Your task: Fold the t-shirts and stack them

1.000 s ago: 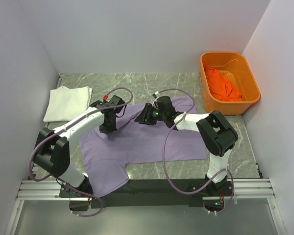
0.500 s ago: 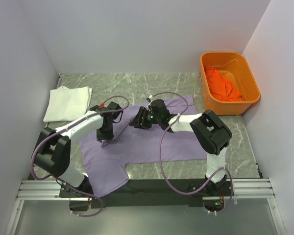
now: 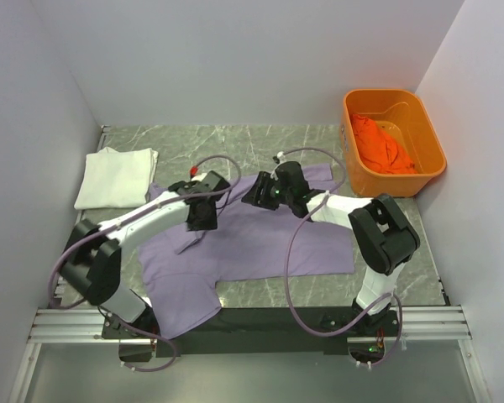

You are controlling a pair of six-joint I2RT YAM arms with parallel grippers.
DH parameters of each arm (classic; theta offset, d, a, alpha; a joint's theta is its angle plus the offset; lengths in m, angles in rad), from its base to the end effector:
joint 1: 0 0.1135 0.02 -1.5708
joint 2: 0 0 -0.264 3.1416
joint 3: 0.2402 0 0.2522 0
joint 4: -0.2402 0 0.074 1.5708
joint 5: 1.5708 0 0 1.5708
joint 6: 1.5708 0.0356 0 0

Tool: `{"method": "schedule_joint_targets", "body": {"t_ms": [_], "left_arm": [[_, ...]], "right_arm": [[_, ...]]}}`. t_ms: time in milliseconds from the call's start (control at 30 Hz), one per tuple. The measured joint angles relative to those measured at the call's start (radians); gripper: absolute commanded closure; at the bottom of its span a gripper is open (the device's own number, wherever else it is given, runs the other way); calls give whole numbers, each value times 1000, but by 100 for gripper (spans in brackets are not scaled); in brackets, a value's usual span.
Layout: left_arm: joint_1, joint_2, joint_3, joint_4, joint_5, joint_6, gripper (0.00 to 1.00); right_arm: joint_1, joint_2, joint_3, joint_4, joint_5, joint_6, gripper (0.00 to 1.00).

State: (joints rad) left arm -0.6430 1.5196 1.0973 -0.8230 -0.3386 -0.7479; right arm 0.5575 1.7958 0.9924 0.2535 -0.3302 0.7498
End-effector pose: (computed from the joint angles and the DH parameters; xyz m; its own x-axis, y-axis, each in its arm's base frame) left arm 0.2383 -0.1638 0.2296 -0.8827 -0.1402 -0.4485 -0.1634 0.9865 0.0132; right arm 0.3197 0.2129 0.1799 -0.8255 0.2451 -0.5085 -0.2357 0.6689 0.7050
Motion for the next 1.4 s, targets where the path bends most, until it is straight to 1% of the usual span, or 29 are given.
{"method": "schedule_joint_targets", "body": {"t_ms": [67, 100, 233, 367, 567, 833, 1100, 1267, 1400], "left_arm": [[-24, 70, 54, 11, -32, 10, 70], [-32, 107, 77, 21, -47, 15, 74], [-44, 219, 114, 42, -100, 40, 78], [-46, 293, 126, 47, -136, 74, 80], [-46, 336, 149, 64, -165, 113, 81], [-46, 389, 160, 87, -185, 135, 79], [-42, 396, 166, 89, -196, 161, 76], [-30, 392, 165, 101, -167, 192, 75], [-10, 374, 151, 124, -110, 213, 75]], "right_arm": [[-21, -12, -18, 1, 10, -1, 46], [-31, -16, -26, -1, 13, -1, 46], [-59, -23, -60, -3, 20, -1, 46], [-74, -23, -71, -8, 22, 0, 46], [-79, -23, -71, -6, 13, 0, 47], [-81, -23, -71, -5, -4, 4, 47], [-85, -22, -71, 3, -19, 11, 47], [-85, -19, -71, 6, -27, 13, 48], [-85, -17, -71, 8, -32, 16, 48]]}}
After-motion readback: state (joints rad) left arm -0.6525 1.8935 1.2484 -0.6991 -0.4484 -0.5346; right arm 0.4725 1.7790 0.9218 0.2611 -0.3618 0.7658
